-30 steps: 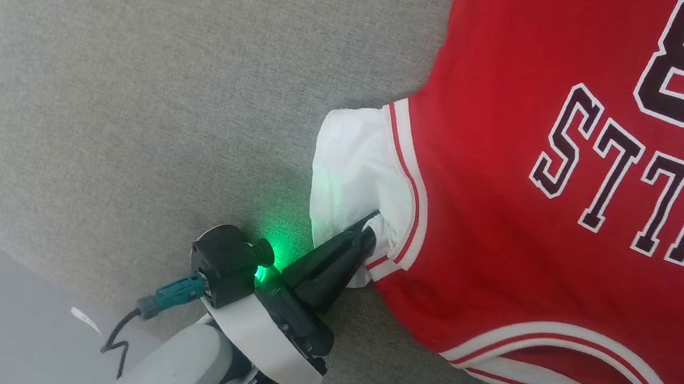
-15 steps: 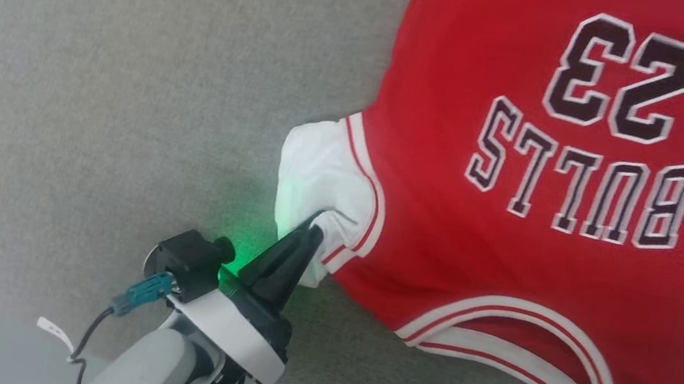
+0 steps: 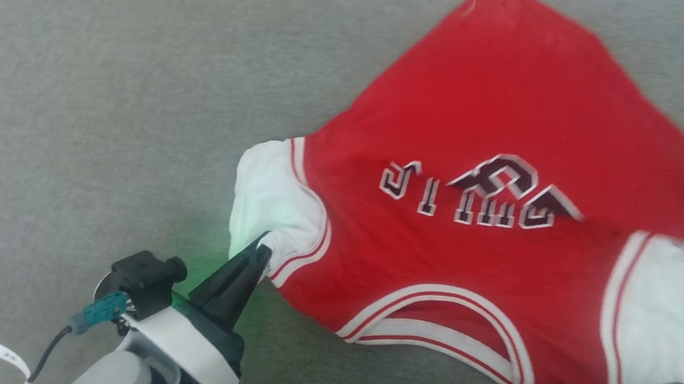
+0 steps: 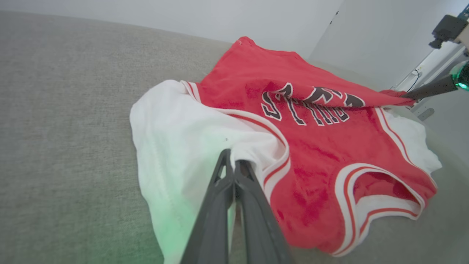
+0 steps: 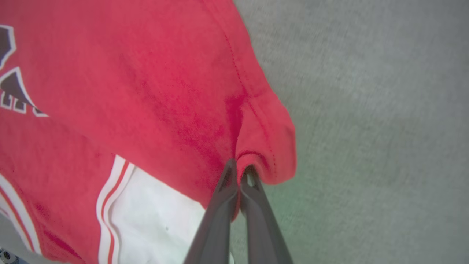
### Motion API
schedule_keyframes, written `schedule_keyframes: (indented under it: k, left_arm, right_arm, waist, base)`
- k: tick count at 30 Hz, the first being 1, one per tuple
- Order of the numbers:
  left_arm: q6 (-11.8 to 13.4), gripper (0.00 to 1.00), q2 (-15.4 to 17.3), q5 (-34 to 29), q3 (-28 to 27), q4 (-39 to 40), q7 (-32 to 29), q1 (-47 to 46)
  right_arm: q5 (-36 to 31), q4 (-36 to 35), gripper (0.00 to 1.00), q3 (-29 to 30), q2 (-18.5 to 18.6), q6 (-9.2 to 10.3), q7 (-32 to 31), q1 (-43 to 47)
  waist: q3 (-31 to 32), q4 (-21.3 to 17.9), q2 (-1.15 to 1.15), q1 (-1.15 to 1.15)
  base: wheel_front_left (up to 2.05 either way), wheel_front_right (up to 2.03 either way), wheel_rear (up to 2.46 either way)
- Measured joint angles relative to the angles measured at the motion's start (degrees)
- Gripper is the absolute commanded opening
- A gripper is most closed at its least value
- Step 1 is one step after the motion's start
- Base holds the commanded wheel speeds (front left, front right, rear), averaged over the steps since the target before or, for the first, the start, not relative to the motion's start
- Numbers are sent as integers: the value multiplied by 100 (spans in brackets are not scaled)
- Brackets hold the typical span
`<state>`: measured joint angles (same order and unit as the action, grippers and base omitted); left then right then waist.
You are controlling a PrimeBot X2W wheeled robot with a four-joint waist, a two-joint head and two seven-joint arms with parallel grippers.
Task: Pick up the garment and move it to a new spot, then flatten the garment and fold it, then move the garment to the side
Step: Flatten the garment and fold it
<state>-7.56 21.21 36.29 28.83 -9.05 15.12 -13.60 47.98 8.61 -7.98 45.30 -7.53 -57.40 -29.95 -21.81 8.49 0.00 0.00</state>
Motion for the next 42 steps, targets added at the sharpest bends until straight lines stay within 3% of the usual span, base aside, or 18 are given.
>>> schedule_keyframes:
  k: [7, 12, 18, 22, 23, 24, 25, 26, 32, 37, 42]
  left_arm:
    - [0, 0, 57, 3, -181, -22, -1, 257]
    - [0, 0, 58, 3, -254, -19, -1, 318]
    - [0, 0, 66, 2, -309, -49, -1, 352]
    - [0, 0, 52, 1, -308, -68, -1, 352]
    - [0, 0, 49, 0, -310, -75, -1, 352]
    - [0, 0, 45, -2, -312, -75, -1, 352]
    - [0, 0, 45, -3, -315, -78, -1, 353]
    - [0, 0, 47, -3, -323, -82, -1, 353]
    - [0, 0, 26, -2, -359, -90, -1, 403]
    - [0, 0, -22, -2, -381, -71, -1, 427]
    - [0, 0, -65, -3, -301, -49, -1, 422]
  right_arm:
    - [193, -943, 0, 160, -334, 0, 101, 1779]
    - [-51, -1448, 0, 30, -716, 2, 158, 2802]
    - [-202, -1762, 0, -371, -1139, 2, 169, 3246]
    - [-308, -1748, 0, -444, -1224, 2, 361, 3265]
    - [-347, -1740, 19, -443, -1236, 2, 432, 3259]
    - [-371, -1736, 19, -425, -1238, -1, 508, 3257]
    - [-368, -1730, 84, -404, -1245, -2, 548, 3257]
    - [-346, -1748, 100, -364, -1244, -4, 580, 3260]
    - [-143, -2459, 100, 631, -1085, 2, 768, 3371]
    - [-41, -3273, 100, 1741, -1056, 2, 535, 3556]
    - [23, -3664, 100, 2345, -998, 2, 350, 3201]
  waist:
    - [259, -414, 0, 0]
    - [337, -566, 0, 0]
    - [341, -615, 0, 0]
    - [326, -634, 0, 0]
    - [319, -641, 0, 0]
    - [313, -650, 0, 0]
    - [310, -658, 0, 0]
    - [308, -664, 0, 0]
    - [339, -681, 0, 0]
    - [387, -637, 0, 0]
    - [369, -523, 0, 0]
  base:
    - [0, 0, 0]
    - [0, 0, 0]
    - [0, 0, 0]
    - [0, 0, 0]
    - [0, 0, 0]
    - [0, 0, 0]
    - [0, 0, 0]
    - [0, 0, 0]
    - [0, 0, 0]
    - [0, 0, 0]
    - [0, 0, 0]
